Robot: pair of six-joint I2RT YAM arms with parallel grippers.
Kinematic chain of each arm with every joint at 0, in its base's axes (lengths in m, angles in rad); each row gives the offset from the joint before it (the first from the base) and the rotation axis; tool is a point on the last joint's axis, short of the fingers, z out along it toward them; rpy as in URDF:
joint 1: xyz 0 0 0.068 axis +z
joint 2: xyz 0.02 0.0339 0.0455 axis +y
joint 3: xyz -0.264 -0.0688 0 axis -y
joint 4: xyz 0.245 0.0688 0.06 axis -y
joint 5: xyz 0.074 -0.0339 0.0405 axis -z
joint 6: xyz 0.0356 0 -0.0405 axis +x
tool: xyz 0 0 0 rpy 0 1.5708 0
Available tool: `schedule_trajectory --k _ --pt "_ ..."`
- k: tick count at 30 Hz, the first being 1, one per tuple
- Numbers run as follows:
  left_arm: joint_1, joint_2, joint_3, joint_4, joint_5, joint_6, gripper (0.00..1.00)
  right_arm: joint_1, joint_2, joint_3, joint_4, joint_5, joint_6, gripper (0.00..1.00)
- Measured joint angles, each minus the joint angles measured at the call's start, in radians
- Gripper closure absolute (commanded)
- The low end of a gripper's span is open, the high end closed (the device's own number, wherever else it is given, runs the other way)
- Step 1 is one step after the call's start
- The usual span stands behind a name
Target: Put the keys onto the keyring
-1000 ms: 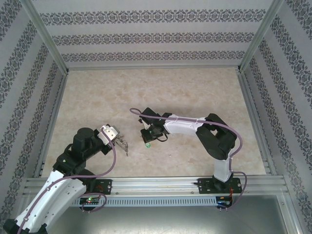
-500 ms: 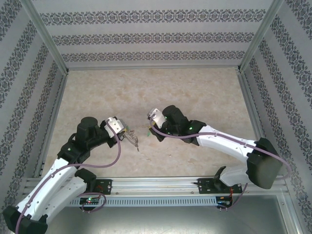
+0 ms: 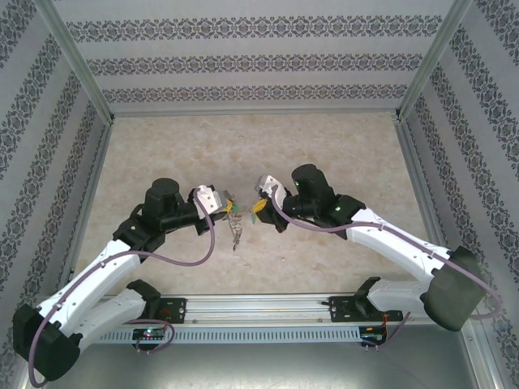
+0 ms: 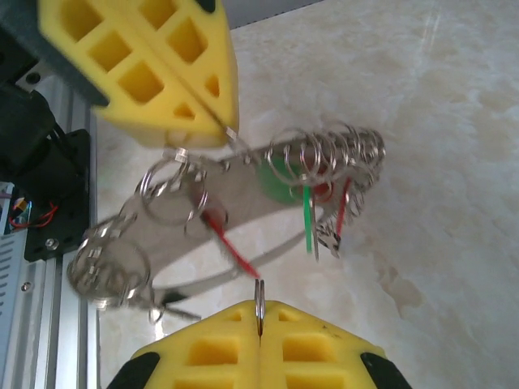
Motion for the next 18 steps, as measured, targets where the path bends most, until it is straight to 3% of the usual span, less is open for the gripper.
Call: schedule_trajectory --k 18 --pt "-0.039 0.082 0.023 0.071 0.026 0.009 1.00 -0.005 0.094 0.098 -0.043 -0.089 0.064 1.00"
